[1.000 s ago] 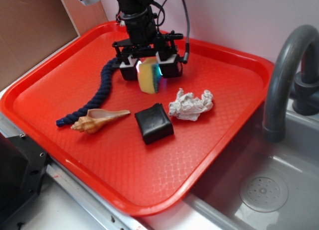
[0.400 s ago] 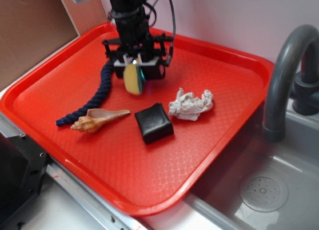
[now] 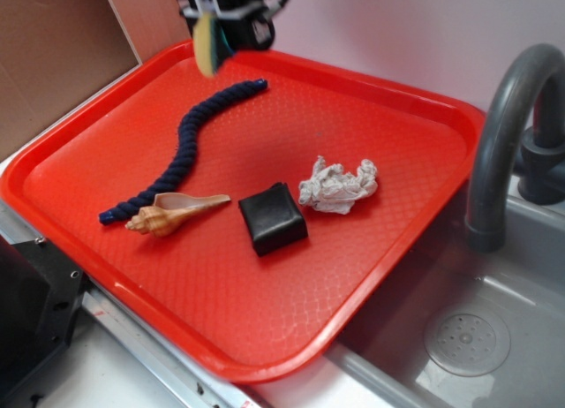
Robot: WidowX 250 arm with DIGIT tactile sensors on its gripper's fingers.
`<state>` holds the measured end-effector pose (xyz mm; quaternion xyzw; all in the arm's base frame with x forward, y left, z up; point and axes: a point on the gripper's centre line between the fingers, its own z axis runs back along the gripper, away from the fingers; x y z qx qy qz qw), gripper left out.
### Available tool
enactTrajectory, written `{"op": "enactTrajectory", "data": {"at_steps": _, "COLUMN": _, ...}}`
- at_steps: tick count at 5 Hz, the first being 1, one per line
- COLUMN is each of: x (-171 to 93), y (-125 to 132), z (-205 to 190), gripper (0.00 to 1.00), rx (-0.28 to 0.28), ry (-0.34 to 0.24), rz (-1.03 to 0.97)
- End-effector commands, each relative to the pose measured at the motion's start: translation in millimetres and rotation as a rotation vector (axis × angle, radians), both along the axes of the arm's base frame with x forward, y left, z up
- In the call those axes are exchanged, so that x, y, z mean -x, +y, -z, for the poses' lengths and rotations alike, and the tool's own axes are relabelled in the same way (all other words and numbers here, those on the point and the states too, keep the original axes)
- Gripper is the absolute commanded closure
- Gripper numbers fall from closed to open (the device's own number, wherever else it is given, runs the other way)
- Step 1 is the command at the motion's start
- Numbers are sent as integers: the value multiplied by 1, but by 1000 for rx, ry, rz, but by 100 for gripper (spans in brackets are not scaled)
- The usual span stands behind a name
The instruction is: Grab the green sponge.
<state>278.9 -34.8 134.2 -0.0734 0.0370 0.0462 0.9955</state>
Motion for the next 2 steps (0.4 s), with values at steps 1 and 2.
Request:
{"op": "enactTrajectory", "data": {"at_steps": 1, "x": 37, "y": -18, "z": -64, "gripper": 100, "rx": -24, "ry": -97, "rz": 83}}
{"op": "enactTrajectory", "data": {"at_steps": 2, "x": 33, "y": -16, "z": -58, "gripper": 100, "rx": -35, "ry": -62, "rz": 84}}
